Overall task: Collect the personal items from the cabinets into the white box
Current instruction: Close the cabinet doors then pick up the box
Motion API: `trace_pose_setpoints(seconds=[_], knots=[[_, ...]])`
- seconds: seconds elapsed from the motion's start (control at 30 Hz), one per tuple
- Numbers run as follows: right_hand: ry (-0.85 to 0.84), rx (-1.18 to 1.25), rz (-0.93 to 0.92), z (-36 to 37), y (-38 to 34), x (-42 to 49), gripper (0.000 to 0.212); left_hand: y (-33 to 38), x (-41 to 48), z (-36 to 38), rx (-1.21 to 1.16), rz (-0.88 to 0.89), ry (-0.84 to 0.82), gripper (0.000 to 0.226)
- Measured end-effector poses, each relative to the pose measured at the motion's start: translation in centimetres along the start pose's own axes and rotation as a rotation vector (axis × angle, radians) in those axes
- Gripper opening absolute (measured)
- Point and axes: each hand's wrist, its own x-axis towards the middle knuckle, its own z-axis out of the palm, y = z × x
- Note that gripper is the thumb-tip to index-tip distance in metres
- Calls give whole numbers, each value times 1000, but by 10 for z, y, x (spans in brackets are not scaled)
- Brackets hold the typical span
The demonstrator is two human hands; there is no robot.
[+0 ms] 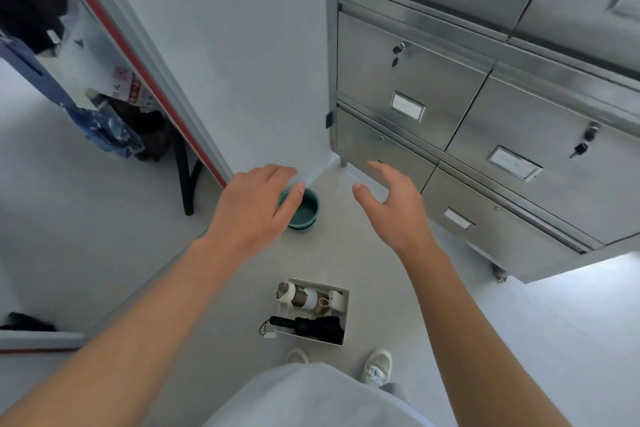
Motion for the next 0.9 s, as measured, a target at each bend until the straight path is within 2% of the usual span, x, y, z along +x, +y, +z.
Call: trace_pose_setpoints(seconds=[0.13,0.23,0.47,0.67,0.9], knots=[[34,-2,-27,-26,-7,4,51,14,15,-9,2,50,-9,54],[112,-19,-16,-57,-12,2,57,38,38,-14,-21,156,-9,58],[449,-184,122,-158,-24,-51,59,127,96,-46,-204,534,92,53],[796,-282,327,-222,-40,-164,59,241,78,-49,-326,919,14,58],[1161,-390,577,-276,-75,-355,55,368,-26,-78,-558,1262,-57,54]])
